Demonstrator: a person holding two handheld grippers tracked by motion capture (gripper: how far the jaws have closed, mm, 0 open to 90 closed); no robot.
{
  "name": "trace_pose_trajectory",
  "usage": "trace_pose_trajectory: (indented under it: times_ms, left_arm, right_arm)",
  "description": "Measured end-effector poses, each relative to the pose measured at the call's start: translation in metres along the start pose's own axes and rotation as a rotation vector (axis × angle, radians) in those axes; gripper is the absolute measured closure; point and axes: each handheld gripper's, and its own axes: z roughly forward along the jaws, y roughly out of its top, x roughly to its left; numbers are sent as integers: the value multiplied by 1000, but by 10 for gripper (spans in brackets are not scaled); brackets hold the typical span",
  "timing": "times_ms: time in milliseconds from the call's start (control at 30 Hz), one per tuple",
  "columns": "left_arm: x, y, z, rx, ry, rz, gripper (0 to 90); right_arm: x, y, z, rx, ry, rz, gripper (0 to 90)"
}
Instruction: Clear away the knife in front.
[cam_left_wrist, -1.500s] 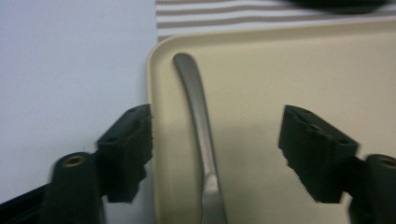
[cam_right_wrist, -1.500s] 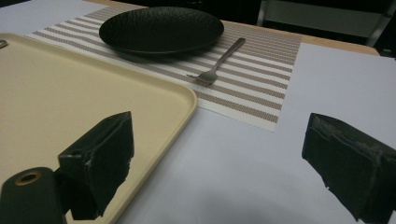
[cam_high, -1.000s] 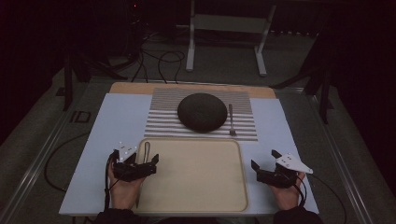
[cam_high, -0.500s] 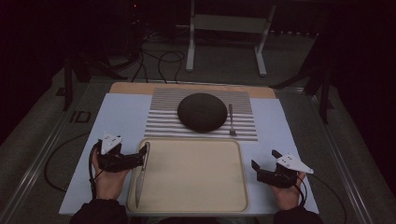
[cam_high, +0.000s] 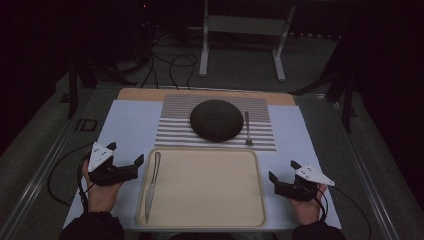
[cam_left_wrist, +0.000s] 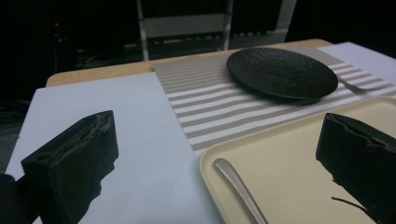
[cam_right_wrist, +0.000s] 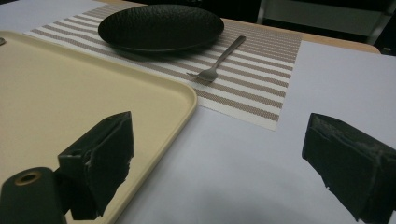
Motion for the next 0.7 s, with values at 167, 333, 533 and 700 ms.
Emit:
trace_pose_trajectory:
  times_ms: [167, 333, 533, 700]
  left_arm:
    - [3, -11, 1, 9, 11, 18, 2]
    - [0, -19, 4, 33, 31, 55, 2]
    - [0, -23, 5, 21, 59, 71, 2]
    - [3, -24, 0, -6, 65, 46, 2]
  right_arm:
    - [0, 1, 0, -4, 1, 6, 90]
    - [0, 3, -1, -15, 6, -2, 90]
    - [0, 6, -1, -29, 8, -6, 89]
    - [1, 9, -2, -40, 5, -1, 89]
